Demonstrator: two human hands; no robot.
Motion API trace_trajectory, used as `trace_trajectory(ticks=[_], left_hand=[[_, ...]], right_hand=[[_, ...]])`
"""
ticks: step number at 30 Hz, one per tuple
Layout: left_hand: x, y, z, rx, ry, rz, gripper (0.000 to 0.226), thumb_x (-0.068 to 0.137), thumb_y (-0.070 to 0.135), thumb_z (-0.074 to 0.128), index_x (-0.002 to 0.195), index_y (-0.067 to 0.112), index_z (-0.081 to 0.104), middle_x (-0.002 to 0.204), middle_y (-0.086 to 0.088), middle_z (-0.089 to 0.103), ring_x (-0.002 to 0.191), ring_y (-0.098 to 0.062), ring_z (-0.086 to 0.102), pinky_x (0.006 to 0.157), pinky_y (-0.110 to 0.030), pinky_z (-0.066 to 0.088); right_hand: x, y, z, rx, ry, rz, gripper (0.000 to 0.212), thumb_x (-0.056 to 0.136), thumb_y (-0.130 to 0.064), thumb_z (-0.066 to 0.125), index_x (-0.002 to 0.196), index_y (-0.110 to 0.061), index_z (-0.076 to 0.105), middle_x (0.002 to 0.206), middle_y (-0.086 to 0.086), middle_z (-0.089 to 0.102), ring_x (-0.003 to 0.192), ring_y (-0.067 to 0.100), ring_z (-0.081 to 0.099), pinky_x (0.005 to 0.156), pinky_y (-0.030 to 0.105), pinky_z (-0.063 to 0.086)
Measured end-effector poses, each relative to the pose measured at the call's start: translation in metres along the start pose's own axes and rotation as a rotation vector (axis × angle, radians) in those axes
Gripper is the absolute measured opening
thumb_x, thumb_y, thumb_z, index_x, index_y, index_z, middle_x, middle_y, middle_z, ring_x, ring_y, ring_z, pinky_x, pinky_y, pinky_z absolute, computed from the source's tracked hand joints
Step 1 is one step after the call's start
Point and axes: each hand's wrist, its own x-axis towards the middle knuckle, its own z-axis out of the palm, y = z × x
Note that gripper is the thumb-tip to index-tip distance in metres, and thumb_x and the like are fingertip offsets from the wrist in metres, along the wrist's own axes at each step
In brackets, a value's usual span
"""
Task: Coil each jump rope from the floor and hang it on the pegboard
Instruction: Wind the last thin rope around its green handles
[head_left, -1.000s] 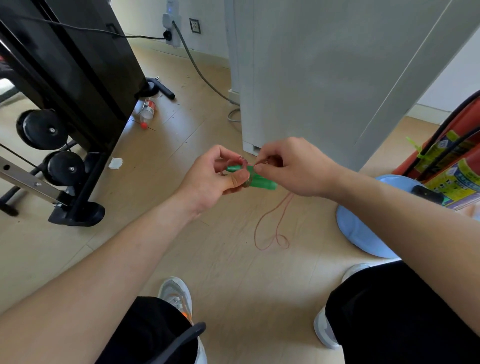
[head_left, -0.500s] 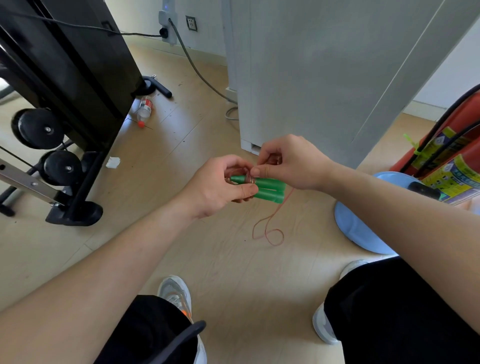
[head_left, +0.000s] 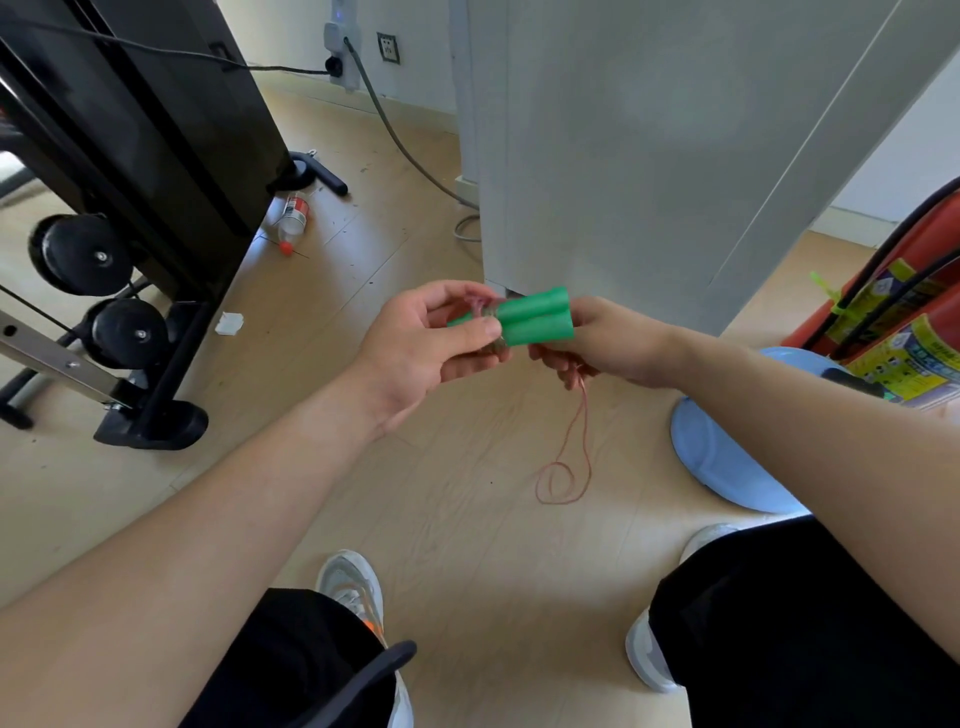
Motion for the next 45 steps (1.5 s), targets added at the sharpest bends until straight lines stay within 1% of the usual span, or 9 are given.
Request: trace_trajectory(ticks=[4,7,12,21,25,33,36,41,45], left_hand=[[0.007,0.0,-0.008,-0.056,0.139,0.012,0.022,0.092,-0.006,0.06,0.112,0.003,0.06,0.114,-0.016,0.067,0.082,-0.029,0.073,0.079,-0.033,0.062],[0.01,-0.005,-0.015,0.214,0.21,0.073,0.023,0.092,-0.004,0.063,0.113,0.005,0.059,0.113,-0.014,0.066,0.076,-0.022,0.074,0.076,-0.032,0.062],[0.012,-0.015,-0.02,0.65,0.199,0.22,0.032,0.079,0.022,0.079,0.094,0.04,0.059,0.099,0.002,0.07,0.088,-0.022,0.072,0.083,-0.05,0.059],[0.008,-0.016,-0.009,0.74,-0.057,0.21,0.038,0.073,0.016,0.087,0.094,0.038,0.064,0.089,0.018,0.071,0.091,-0.008,0.068,0.093,-0.04,0.055],[0.004,-0.016,0.0,0.667,-0.127,0.213,0.04,0.077,0.01,0.083,0.096,0.036,0.06,0.088,0.019,0.07,0.089,-0.001,0.067,0.086,-0.02,0.052],[0.001,0.0,-0.003,0.279,-0.217,0.102,0.032,0.079,-0.006,0.07,0.104,0.014,0.064,0.094,-0.006,0.069,0.081,-0.021,0.069,0.07,-0.024,0.056],[0.0,0.001,-0.001,0.096,-0.201,0.04,0.033,0.073,0.001,0.069,0.104,0.013,0.064,0.096,-0.007,0.071,0.081,-0.027,0.07,0.072,-0.029,0.059],[0.005,0.005,-0.003,-0.139,0.033,0.059,0.036,0.074,0.001,0.067,0.109,0.005,0.059,0.106,-0.016,0.067,0.079,-0.029,0.07,0.075,-0.031,0.061],[0.013,-0.004,-0.009,0.135,0.218,0.121,0.024,0.086,0.0,0.07,0.103,0.01,0.058,0.101,-0.013,0.067,0.075,-0.023,0.072,0.069,-0.028,0.059]], right_hand=[[-0.006,-0.007,0.022,-0.099,-0.099,0.062,0.037,0.107,-0.033,0.037,0.091,-0.009,0.06,0.064,0.004,0.052,0.052,0.02,0.055,0.051,0.029,0.046],[-0.012,-0.019,0.031,-0.304,-0.098,0.006,0.036,0.105,-0.036,0.039,0.094,-0.014,0.066,0.063,0.004,0.055,0.052,0.019,0.062,0.061,0.029,0.046],[-0.02,-0.039,0.03,-0.492,-0.058,-0.139,0.031,0.102,-0.034,0.048,0.102,-0.011,0.068,0.061,0.0,0.058,0.045,0.001,0.05,0.058,0.022,0.042],[-0.019,-0.042,0.0,-0.453,0.169,-0.194,0.028,0.092,-0.034,0.067,0.067,-0.022,0.066,0.044,-0.011,0.055,0.04,0.004,0.047,0.048,0.018,0.038],[-0.014,-0.032,-0.008,-0.341,0.268,-0.248,0.018,0.084,-0.035,0.078,0.073,-0.022,0.07,0.055,-0.011,0.057,0.048,0.0,0.049,0.052,0.017,0.038],[-0.008,-0.014,-0.012,0.137,0.093,-0.176,0.035,0.076,-0.044,0.07,0.079,-0.01,0.067,0.068,0.008,0.058,0.059,0.018,0.05,0.052,0.024,0.041],[-0.001,-0.007,-0.009,0.24,0.069,-0.146,0.023,0.095,-0.025,0.064,0.076,-0.012,0.066,0.064,0.005,0.055,0.054,0.015,0.05,0.052,0.024,0.043],[-0.001,0.003,0.0,0.015,0.073,-0.066,0.033,0.103,-0.033,0.052,0.084,-0.011,0.069,0.057,-0.003,0.05,0.05,0.017,0.05,0.053,0.027,0.044],[-0.012,-0.016,0.021,-0.299,0.033,-0.077,0.035,0.103,-0.038,0.045,0.091,-0.018,0.071,0.058,-0.006,0.055,0.05,0.015,0.057,0.058,0.025,0.046]])
